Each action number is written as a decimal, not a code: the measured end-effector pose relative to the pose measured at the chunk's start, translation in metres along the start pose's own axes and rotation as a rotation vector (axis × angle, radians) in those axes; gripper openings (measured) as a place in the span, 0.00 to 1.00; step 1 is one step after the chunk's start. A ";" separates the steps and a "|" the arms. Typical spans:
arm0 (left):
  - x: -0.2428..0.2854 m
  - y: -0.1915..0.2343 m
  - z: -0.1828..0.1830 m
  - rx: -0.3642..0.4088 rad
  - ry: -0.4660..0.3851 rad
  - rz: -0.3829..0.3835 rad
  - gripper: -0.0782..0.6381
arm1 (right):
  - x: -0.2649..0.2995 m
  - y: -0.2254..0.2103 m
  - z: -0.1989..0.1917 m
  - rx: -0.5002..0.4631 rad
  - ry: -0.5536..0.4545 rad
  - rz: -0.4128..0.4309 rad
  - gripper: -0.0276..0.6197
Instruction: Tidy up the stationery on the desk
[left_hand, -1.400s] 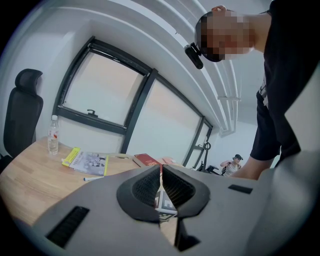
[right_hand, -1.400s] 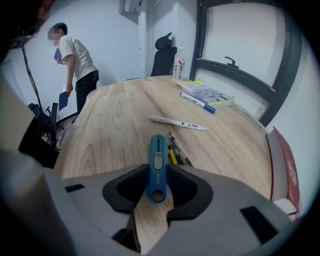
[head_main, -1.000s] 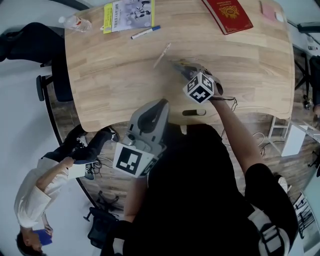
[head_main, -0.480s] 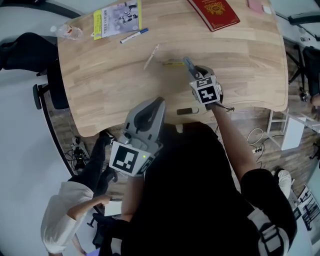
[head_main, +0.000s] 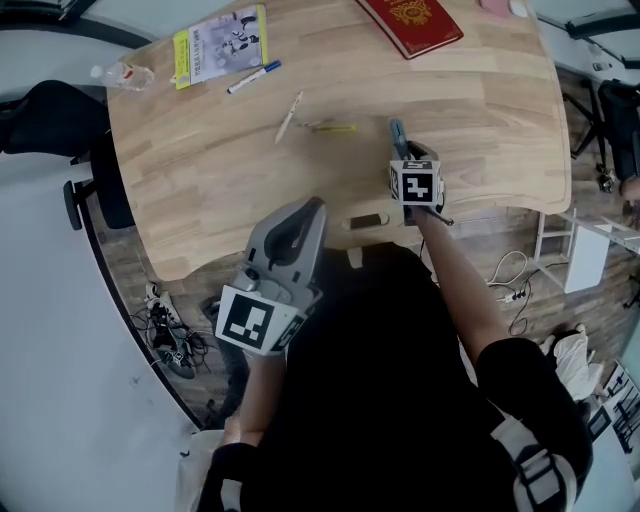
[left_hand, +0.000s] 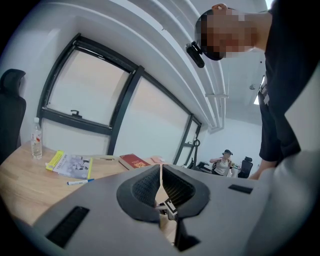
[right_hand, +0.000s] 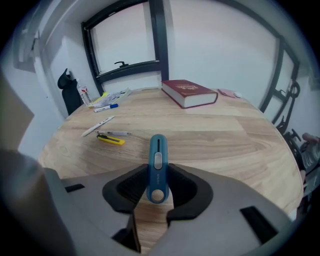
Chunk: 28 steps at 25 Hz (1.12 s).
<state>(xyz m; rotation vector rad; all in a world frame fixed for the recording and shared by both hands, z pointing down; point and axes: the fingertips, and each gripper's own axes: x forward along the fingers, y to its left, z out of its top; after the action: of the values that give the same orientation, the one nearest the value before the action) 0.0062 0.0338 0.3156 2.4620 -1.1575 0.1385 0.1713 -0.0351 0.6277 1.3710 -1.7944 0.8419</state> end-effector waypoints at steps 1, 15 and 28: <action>0.000 -0.001 -0.001 0.003 0.000 -0.001 0.17 | 0.000 -0.004 -0.002 0.022 0.004 -0.019 0.26; 0.003 -0.011 -0.009 0.003 0.023 0.001 0.17 | 0.009 -0.017 -0.019 0.119 0.022 -0.090 0.27; 0.002 -0.009 -0.006 0.002 0.003 0.006 0.17 | -0.019 -0.004 0.015 -0.047 -0.040 -0.020 0.35</action>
<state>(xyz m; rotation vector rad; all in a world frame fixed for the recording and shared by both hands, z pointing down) 0.0154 0.0398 0.3185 2.4595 -1.1645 0.1458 0.1769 -0.0386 0.6038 1.3821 -1.8172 0.7620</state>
